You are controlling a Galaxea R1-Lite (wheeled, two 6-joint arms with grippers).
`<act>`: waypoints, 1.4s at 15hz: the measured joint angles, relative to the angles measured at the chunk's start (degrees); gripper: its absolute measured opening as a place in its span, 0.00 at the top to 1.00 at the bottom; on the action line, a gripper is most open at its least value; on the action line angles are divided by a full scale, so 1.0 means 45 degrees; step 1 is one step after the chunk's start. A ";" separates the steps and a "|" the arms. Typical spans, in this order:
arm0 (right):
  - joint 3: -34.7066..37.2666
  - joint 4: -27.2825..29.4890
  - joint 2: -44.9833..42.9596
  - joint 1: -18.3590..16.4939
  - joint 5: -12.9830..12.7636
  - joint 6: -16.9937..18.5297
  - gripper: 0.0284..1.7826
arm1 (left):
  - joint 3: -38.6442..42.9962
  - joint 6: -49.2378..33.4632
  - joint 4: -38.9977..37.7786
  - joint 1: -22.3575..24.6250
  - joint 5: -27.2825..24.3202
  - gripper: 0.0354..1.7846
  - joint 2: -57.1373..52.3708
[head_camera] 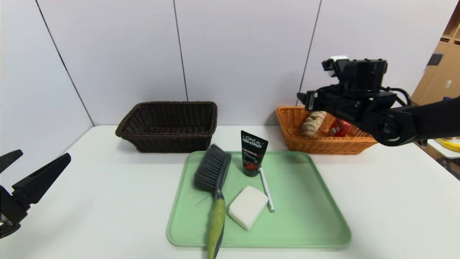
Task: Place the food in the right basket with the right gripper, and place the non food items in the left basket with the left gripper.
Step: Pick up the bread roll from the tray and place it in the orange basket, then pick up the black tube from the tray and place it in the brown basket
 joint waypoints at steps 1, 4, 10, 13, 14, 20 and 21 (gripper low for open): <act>0.0106 0.0016 -0.0539 0.0452 0.0022 0.0005 0.23 | 0.0019 0.0005 0.0005 0.0000 0.0005 0.06 -0.0005; 0.0680 -0.0087 -0.1815 0.2609 0.0114 0.0073 0.17 | 0.0060 0.0000 0.0005 0.0000 -0.0005 0.06 -0.0005; 0.3939 -0.4042 -0.2181 0.4351 0.0807 0.0141 0.10 | 0.0200 0.0000 -0.0005 0.0000 0.0005 0.06 -0.0103; 0.5391 -0.6575 -0.1723 0.4473 0.1449 0.0182 0.08 | 0.0247 0.0000 0.0005 0.0000 -0.0008 0.06 -0.0152; 0.5770 -0.6935 -0.1509 0.4473 0.1666 0.0187 0.08 | 0.0252 0.0000 0.0005 0.0000 -0.0008 0.06 -0.0157; 0.6575 -0.8314 -0.0024 0.4416 0.2105 0.0688 0.06 | 0.0282 0.0019 0.0000 0.0000 -0.0014 0.06 -0.0165; 0.6542 -0.8325 0.0214 0.4399 0.2110 0.0694 0.06 | 0.0293 0.0019 0.0005 0.0000 -0.0014 0.06 -0.0176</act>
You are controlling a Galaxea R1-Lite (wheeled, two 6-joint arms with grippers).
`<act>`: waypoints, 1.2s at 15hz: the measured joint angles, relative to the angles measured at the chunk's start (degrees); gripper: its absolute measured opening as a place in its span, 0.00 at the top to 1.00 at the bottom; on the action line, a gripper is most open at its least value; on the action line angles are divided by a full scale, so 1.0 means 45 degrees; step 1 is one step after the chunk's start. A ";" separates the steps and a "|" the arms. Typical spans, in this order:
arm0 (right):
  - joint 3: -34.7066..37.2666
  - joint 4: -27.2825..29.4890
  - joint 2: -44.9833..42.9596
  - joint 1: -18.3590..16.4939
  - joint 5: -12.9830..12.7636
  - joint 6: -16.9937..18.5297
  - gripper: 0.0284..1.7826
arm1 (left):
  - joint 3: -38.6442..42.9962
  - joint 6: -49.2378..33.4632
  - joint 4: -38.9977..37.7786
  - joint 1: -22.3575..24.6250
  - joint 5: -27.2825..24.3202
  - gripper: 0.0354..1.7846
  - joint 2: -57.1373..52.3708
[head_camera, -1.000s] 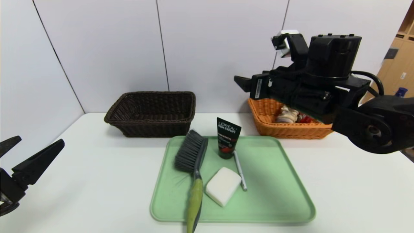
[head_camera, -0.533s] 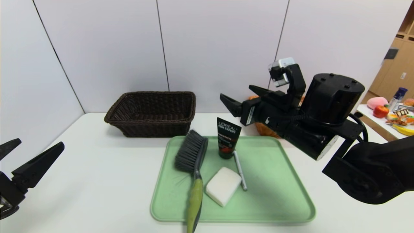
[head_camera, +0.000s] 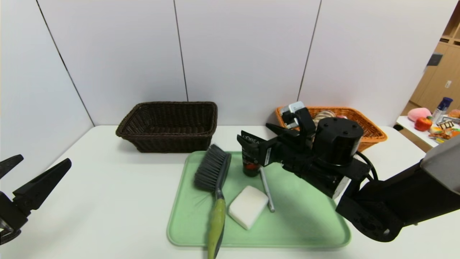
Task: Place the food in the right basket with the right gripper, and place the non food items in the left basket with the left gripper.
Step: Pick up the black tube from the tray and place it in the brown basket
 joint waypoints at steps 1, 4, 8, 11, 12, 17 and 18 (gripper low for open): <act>-0.0035 -0.0014 0.0238 -0.0014 -0.0016 0.0000 0.05 | -0.0005 0.0016 0.0000 0.0000 -0.0019 0.06 -0.0033; -0.0127 -0.0008 0.0981 -0.0062 -0.0022 0.0005 0.05 | -0.0016 0.0038 0.0019 0.0000 -0.0043 0.06 -0.0141; -0.0647 -0.0024 0.1747 -0.0144 -0.0030 -0.0005 0.05 | -0.0022 0.0038 0.0014 0.0000 -0.0043 0.06 -0.0171; -0.0840 -0.0062 0.2064 -0.0141 0.0051 0.0014 0.05 | -0.0022 0.0019 0.0019 0.0000 -0.0041 0.06 -0.0165; -0.0870 -0.0257 0.2146 -0.0144 0.0068 0.0019 0.13 | -0.0022 0.0016 0.0014 0.0000 -0.0041 0.06 -0.0165; -0.0870 -0.0810 0.2389 -0.0141 0.0103 0.0019 0.52 | 0.0027 0.0019 0.0014 0.0000 -0.0041 0.06 -0.0154; -0.0864 -0.0805 0.2384 -0.0135 0.0108 0.0008 0.57 | 0.0076 0.0035 0.0019 0.0000 -0.0041 0.06 -0.0149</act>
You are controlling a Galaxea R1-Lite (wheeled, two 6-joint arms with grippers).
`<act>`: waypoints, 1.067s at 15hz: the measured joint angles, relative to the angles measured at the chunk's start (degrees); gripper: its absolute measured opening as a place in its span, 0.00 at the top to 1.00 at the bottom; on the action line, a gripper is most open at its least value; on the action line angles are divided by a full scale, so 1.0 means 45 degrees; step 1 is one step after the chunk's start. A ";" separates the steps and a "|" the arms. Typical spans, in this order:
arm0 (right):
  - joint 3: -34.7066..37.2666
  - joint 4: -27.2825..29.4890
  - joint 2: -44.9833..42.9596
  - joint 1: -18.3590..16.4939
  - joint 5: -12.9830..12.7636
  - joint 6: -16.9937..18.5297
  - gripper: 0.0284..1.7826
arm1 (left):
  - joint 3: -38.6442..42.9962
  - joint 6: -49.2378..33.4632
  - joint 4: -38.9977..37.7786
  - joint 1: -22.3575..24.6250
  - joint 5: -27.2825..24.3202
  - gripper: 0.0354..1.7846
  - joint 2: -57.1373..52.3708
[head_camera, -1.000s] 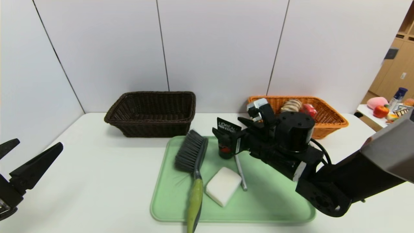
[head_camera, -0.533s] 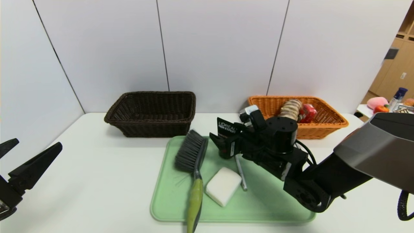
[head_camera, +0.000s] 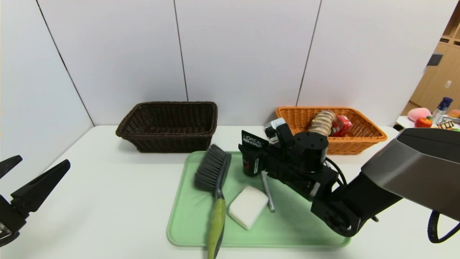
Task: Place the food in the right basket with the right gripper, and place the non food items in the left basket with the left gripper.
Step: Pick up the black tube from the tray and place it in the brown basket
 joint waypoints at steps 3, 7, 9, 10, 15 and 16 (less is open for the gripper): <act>0.0049 -0.0022 -0.0038 0.0011 -0.0005 -0.0008 0.84 | 0.0060 0.0000 0.0005 0.0000 0.0000 0.06 0.0003; 0.0076 0.0062 -0.0271 0.0049 0.0033 -0.0003 0.84 | 0.0079 -0.0011 0.0000 0.0000 0.0000 0.06 0.0003; -0.0152 0.0233 -0.0639 0.0087 0.0038 0.0011 0.84 | 0.0089 -0.0011 0.0000 0.0000 0.0000 0.06 0.0003; -0.0496 0.0461 -0.0913 0.0098 0.0038 0.0011 0.84 | 0.0092 -0.0011 0.0000 0.0000 0.0005 0.06 0.0014; -0.4410 0.3321 -0.1997 0.0461 0.0049 -0.0043 0.84 | 0.0133 0.0184 -0.0024 0.0000 0.0024 0.06 0.0000; -0.5421 0.3933 -0.1950 0.0607 0.0062 -0.0116 0.84 | 0.0084 0.0241 -0.0060 0.0000 0.0041 0.06 -0.0005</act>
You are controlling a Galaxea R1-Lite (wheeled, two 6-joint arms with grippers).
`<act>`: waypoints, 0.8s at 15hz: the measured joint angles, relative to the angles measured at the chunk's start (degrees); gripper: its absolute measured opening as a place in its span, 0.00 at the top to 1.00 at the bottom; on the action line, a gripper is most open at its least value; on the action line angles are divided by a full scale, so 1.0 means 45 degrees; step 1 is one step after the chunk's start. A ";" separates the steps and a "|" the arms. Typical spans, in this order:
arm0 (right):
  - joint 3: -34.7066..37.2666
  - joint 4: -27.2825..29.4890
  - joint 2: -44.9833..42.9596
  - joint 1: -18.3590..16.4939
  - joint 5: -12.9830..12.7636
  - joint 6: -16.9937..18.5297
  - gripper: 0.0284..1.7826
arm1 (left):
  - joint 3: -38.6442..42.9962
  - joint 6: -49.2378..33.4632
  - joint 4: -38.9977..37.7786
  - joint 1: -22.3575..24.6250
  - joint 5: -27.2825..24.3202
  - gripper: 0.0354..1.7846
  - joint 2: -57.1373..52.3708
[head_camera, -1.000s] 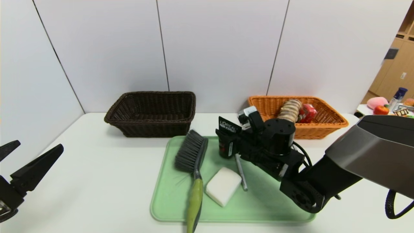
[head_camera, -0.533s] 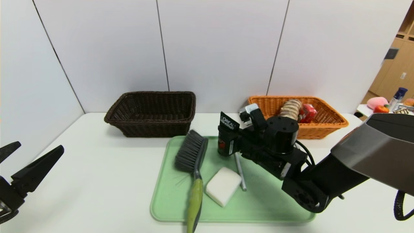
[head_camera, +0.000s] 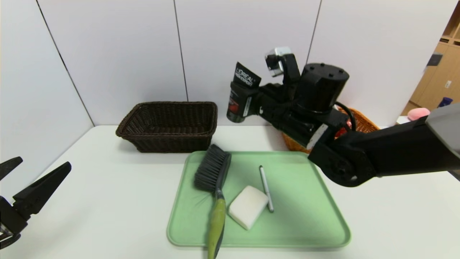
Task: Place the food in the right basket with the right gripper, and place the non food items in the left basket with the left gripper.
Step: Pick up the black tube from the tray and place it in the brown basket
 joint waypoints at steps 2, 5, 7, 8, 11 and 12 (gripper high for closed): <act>-0.2695 0.1319 0.0542 0.0317 0.0038 -0.0295 0.84 | 0.0005 -0.0027 0.0016 0.0000 0.0005 0.06 -0.0024; -0.6865 0.3197 0.2232 0.0734 0.0035 -0.0653 0.84 | 0.0038 -0.0076 0.0022 0.0000 0.0019 0.06 -0.0068; -0.8422 0.4362 0.3505 0.0918 0.0127 -0.0959 0.84 | 0.0014 -0.0076 0.0000 0.0000 0.0005 0.06 -0.0084; -0.8661 0.4817 0.4118 0.0992 0.0154 -0.1084 0.84 | -0.0005 -0.0068 -0.0014 0.0000 0.0005 0.06 -0.0092; -0.8858 0.4765 0.5185 0.0918 0.0165 -0.1192 0.84 | -0.0016 -0.0049 -0.0033 0.0000 0.0000 0.06 -0.0122; -0.8864 0.4765 0.5375 0.0886 0.0154 -0.1401 0.84 | 0.0014 -0.0057 -0.0022 0.0000 -0.0005 0.06 -0.0141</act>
